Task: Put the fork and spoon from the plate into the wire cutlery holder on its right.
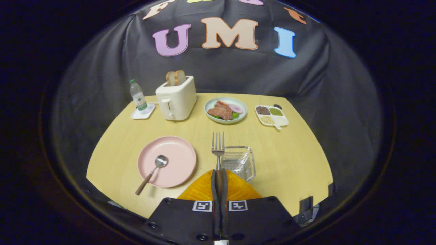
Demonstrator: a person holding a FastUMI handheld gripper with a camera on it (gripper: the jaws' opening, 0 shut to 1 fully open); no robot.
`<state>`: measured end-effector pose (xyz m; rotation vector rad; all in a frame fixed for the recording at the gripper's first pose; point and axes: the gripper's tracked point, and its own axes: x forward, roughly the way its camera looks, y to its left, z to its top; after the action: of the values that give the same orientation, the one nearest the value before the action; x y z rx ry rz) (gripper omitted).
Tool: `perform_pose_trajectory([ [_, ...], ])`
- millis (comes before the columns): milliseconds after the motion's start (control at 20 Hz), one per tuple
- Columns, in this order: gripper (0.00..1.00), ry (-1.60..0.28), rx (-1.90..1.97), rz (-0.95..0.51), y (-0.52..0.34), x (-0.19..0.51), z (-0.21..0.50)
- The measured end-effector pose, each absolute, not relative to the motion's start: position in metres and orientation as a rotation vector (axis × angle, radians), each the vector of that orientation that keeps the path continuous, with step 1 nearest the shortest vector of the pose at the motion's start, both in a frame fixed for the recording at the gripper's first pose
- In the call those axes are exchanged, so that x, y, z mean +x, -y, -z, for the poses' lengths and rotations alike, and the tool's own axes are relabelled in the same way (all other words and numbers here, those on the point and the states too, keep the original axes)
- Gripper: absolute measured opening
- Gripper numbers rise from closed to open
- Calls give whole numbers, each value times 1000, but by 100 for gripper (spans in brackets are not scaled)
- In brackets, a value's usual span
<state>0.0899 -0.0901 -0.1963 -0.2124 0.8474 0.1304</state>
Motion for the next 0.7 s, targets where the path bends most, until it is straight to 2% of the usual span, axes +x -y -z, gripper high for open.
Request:
perform_pose_trajectory([
  [400, 4, -1172, -220, -148, 133, 86, 219],
  [700, 4, -1395, -223, -177, 133, 100, 249],
])
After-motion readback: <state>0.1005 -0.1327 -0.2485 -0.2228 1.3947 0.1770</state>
